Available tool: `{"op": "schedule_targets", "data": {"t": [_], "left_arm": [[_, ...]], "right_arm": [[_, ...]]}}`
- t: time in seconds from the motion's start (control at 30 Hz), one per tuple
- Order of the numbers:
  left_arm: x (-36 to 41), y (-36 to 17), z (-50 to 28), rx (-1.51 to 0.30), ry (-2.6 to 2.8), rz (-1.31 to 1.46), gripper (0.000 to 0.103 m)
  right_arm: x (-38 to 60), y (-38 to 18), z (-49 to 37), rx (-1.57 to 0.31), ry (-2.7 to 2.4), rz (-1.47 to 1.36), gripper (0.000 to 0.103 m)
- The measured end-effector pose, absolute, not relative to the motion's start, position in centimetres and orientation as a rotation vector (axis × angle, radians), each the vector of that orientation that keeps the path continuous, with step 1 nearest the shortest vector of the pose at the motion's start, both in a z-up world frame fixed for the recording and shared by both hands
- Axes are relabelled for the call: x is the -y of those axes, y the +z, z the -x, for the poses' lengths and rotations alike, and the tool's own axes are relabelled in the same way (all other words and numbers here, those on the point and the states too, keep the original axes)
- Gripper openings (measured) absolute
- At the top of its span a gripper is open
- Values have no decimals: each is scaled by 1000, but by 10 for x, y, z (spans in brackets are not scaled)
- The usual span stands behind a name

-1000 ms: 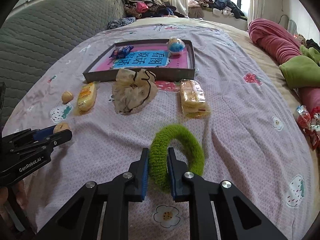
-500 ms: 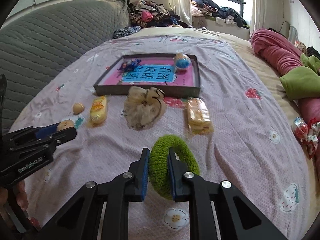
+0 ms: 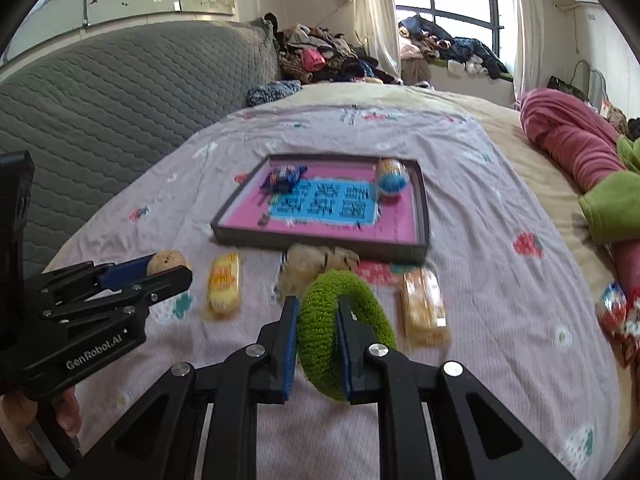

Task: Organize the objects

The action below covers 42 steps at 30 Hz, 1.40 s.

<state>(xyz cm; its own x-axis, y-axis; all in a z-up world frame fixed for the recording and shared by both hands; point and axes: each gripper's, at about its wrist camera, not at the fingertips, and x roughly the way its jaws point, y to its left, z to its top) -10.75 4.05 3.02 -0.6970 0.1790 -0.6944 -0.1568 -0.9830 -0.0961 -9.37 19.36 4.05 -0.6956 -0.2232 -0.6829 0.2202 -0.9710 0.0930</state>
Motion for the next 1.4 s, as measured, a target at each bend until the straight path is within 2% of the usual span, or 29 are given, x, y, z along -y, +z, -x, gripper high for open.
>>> {"op": "schedule_targets", "data": {"t": [0.33,0.9,1.4], "left_arm": [[-42,58,163,23,2773,1032,34],[-50,73,252,-8,2805,931,34],[-40,56,313,17,2834,934,34]], "right_arm": [[-191,78,147,12,-2728,-944,18],[-203,90,222,11,-2784,-849,18],[-200,92,274,39,-2800,-772,18]]}}
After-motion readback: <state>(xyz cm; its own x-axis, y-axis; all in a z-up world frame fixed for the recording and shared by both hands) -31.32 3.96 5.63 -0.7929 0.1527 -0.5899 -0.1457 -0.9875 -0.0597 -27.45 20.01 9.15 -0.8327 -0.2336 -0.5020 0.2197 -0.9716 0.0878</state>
